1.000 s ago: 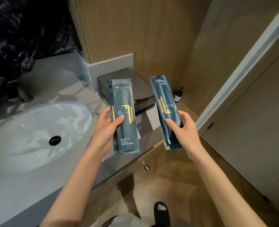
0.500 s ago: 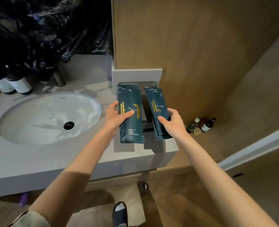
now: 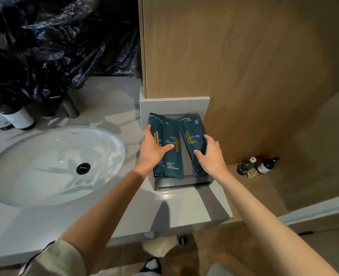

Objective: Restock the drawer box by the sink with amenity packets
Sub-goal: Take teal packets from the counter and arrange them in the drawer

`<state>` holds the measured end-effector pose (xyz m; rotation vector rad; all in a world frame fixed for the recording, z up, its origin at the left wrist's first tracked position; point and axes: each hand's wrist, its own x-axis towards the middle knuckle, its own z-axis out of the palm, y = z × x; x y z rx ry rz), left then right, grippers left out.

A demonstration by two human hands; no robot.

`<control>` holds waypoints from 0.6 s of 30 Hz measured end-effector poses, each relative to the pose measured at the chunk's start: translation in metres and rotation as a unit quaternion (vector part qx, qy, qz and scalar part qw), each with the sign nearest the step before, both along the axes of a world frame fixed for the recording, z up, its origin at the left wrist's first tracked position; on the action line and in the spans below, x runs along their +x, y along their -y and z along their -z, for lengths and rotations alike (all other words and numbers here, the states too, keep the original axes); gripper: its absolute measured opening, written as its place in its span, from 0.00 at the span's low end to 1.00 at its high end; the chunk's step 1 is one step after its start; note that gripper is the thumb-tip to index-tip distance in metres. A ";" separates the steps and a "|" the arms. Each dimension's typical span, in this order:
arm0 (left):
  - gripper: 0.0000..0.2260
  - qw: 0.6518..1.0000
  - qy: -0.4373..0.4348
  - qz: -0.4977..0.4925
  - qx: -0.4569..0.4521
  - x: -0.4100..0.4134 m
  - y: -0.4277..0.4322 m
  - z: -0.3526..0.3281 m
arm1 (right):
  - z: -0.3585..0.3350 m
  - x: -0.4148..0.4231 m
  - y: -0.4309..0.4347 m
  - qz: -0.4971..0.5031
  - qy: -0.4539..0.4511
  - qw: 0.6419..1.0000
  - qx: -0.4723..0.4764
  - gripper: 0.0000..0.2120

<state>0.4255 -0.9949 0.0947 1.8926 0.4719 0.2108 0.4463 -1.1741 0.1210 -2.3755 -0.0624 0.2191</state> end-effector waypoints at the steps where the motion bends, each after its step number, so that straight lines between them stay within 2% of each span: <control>1: 0.45 0.999 0.005 0.004 0.047 0.001 0.001 0.002 | 0.003 0.002 -0.001 -0.010 0.013 1.000 -0.016 0.29; 4: 0.47 0.978 -0.004 0.013 0.210 0.003 0.001 0.008 | 0.013 0.007 -0.003 -0.034 0.045 0.997 -0.059 0.27; 9: 0.44 0.935 -0.044 0.002 0.352 0.004 0.004 0.011 | 0.022 0.006 -0.004 -0.046 0.107 0.980 -0.164 0.24; 14: 0.39 0.913 -0.002 -0.039 0.405 -0.005 0.008 0.009 | 0.008 0.009 0.006 -0.096 0.080 0.970 -0.206 0.26; 18: 0.29 0.938 0.082 -0.051 0.333 -0.035 0.013 -0.007 | -0.003 -0.004 0.021 -0.157 0.147 0.963 -0.162 0.26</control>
